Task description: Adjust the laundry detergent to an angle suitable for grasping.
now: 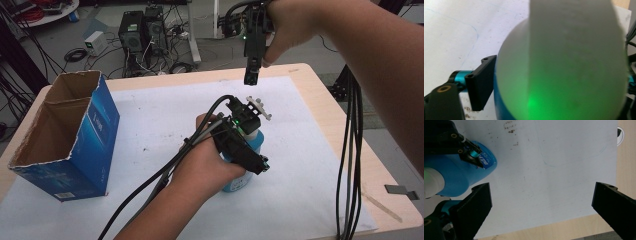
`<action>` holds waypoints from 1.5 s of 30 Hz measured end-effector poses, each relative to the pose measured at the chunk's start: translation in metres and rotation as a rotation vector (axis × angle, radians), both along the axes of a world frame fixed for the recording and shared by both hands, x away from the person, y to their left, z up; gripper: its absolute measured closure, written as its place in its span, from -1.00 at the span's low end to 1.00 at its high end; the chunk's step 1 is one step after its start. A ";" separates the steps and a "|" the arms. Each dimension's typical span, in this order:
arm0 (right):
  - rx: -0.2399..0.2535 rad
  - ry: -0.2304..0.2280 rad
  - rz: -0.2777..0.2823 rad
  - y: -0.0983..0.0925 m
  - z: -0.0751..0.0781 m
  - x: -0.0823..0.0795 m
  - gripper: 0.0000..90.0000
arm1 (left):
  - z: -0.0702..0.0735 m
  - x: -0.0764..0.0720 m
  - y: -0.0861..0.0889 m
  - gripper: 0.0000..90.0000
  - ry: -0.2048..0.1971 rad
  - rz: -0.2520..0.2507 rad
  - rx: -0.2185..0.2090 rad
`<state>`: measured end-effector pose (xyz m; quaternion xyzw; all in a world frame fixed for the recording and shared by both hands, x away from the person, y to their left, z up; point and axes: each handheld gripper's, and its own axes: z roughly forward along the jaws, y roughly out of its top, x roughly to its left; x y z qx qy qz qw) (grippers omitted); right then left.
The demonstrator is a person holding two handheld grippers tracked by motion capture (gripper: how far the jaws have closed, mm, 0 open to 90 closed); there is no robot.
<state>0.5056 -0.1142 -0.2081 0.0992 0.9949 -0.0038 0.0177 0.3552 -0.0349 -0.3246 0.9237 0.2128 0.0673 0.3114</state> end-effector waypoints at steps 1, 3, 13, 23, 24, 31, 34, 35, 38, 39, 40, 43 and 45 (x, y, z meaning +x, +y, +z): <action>0.002 -0.001 0.005 0.000 0.000 0.000 -0.96 | 0.000 0.000 0.000 -0.61 -0.001 0.002 0.002; 0.003 -0.003 0.000 0.000 0.000 0.000 -0.96 | 0.000 -0.001 0.000 -0.60 -0.010 0.003 0.009; -0.003 -0.007 0.003 0.000 0.001 -0.001 -0.96 | -0.001 -0.002 -0.002 -0.51 -0.014 0.000 0.006; -0.003 -0.006 0.004 0.000 0.000 -0.001 -0.96 | -0.003 -0.003 -0.005 -0.43 -0.023 -0.008 0.025; -0.003 -0.007 0.002 0.000 0.000 -0.001 -0.96 | -0.003 -0.002 -0.005 -0.40 -0.022 -0.008 0.023; -0.006 -0.008 -0.002 0.000 0.000 -0.001 -0.96 | -0.003 -0.001 -0.004 -0.29 -0.009 -0.019 0.020; -0.009 -0.007 -0.005 0.001 0.000 -0.002 -0.96 | -0.003 -0.002 -0.005 -0.29 -0.006 -0.014 0.023; -0.006 -0.007 -0.003 0.001 0.000 -0.002 -0.96 | -0.004 -0.002 -0.005 -0.29 -0.008 -0.015 0.026; -0.009 -0.008 -0.006 0.001 0.000 -0.002 -0.96 | -0.004 -0.001 -0.005 -0.22 -0.012 -0.008 0.029; -0.006 -0.006 0.001 0.001 0.000 -0.002 -0.96 | -0.004 0.000 -0.004 -0.21 -0.012 -0.011 0.032; -0.009 -0.006 0.003 0.001 0.000 -0.002 -0.96 | -0.004 0.000 -0.004 -0.19 -0.012 -0.005 0.041; -0.015 -0.006 0.000 0.002 -0.001 -0.002 -0.96 | -0.004 0.000 -0.004 -0.13 -0.017 -0.001 0.036; -0.012 -0.006 -0.003 0.002 -0.001 -0.003 -0.96 | -0.003 -0.001 -0.004 -0.11 -0.033 0.001 0.036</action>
